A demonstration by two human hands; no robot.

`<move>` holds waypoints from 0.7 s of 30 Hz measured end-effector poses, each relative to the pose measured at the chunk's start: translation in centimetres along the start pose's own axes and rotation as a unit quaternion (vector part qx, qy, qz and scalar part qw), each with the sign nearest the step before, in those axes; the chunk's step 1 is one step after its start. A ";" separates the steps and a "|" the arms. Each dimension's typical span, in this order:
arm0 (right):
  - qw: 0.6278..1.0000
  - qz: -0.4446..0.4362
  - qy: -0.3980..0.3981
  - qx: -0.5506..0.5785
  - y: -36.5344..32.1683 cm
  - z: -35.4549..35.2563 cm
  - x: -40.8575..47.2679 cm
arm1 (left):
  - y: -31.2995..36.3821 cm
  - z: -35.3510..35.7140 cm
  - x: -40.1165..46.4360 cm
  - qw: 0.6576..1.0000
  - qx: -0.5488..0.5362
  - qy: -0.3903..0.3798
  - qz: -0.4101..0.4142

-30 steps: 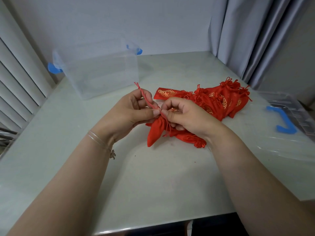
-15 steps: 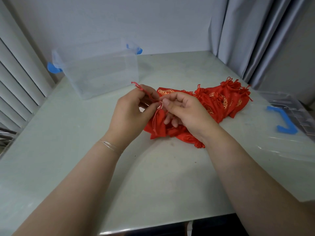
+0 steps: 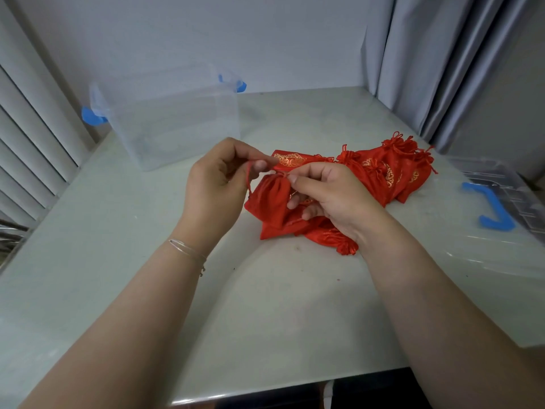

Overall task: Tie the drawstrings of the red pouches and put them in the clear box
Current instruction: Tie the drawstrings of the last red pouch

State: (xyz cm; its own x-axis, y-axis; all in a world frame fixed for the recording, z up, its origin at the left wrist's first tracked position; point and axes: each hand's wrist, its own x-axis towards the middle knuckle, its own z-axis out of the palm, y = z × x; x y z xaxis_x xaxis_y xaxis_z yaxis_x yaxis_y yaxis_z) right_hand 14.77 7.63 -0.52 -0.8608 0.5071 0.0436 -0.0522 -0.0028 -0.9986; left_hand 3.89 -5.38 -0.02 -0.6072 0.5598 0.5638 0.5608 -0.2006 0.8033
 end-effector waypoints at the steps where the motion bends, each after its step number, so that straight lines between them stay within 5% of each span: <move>1: 1.000 0.000 -0.003 -0.006 0.0 0.0 0.0 | 0.1 0.0 0.0 1.000 -0.027 -0.002 -0.005; 10: 0.992 0.000 -0.087 -0.092 0.3 0.2 -0.3 | 0.0 -0.2 0.1 0.995 -0.090 0.000 0.044; 17: 0.977 -0.009 -0.123 -0.176 0.4 0.3 -0.3 | 0.4 -0.2 0.2 0.995 -0.094 0.021 -0.006; 21: 0.978 -0.019 -0.094 -0.186 0.7 0.3 -0.3 | 0.3 -0.7 0.6 0.992 -0.079 -0.008 -0.101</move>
State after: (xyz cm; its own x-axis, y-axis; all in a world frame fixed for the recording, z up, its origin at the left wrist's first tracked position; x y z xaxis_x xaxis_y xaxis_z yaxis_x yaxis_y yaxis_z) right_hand 14.78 7.20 -1.21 -0.9415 0.3330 0.0513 0.0706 0.3439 -0.9364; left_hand 3.24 -5.67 0.71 -0.6888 0.6130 0.3871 0.3336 -0.2062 0.9199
